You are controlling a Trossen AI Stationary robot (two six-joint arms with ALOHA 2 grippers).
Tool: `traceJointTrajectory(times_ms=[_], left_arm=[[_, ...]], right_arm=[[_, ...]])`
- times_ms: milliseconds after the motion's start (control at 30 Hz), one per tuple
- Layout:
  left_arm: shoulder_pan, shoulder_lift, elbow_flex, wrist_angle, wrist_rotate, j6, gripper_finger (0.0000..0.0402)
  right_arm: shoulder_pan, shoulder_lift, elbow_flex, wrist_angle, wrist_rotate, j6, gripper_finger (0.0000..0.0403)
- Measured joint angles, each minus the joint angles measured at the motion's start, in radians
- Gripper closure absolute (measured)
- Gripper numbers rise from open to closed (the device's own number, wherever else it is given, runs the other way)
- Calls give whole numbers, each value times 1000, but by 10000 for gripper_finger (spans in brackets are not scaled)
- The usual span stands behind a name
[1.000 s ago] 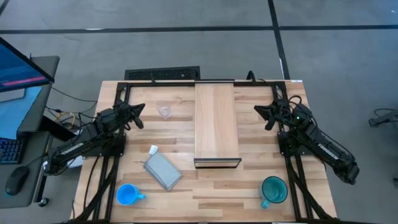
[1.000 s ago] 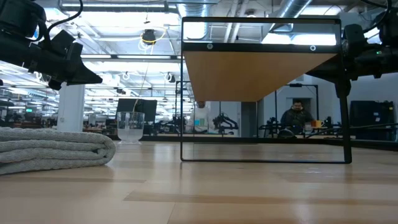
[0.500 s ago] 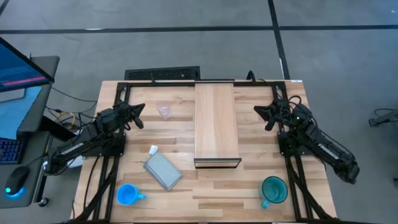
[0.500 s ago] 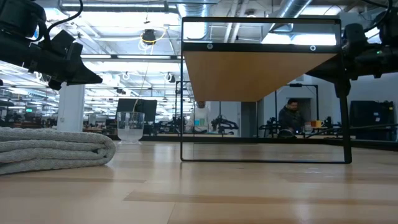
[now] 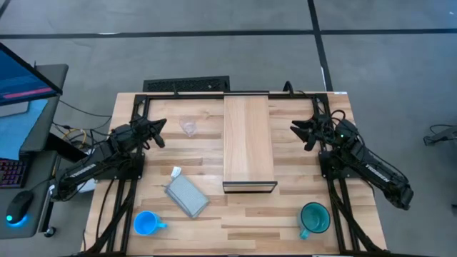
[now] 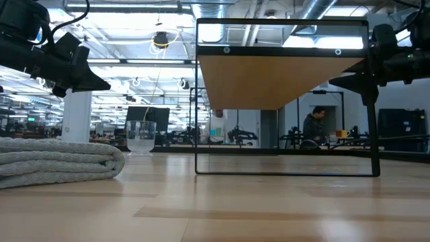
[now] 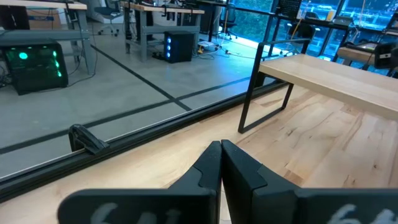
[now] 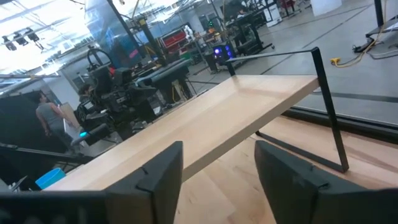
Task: Stack small to large cups/mugs on shelf
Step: Put the blue mug on the shelf
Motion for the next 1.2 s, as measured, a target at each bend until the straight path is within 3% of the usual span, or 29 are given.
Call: traceJointTrajectory(times_ms=[400,700,967,1200], left_arm=[[0,0,0,0,0,0,401],[0,0,0,0,0,0,401],[0,0,0,0,0,0,401],[0,0,0,0,0,0,401]], right_arm=[[-1,0,-2,13,2,98,175],[1,0,12,344,-3,162,177],[55,18,198,189,-3,-2,177],[137,141,378,81,-3,-59,178]])
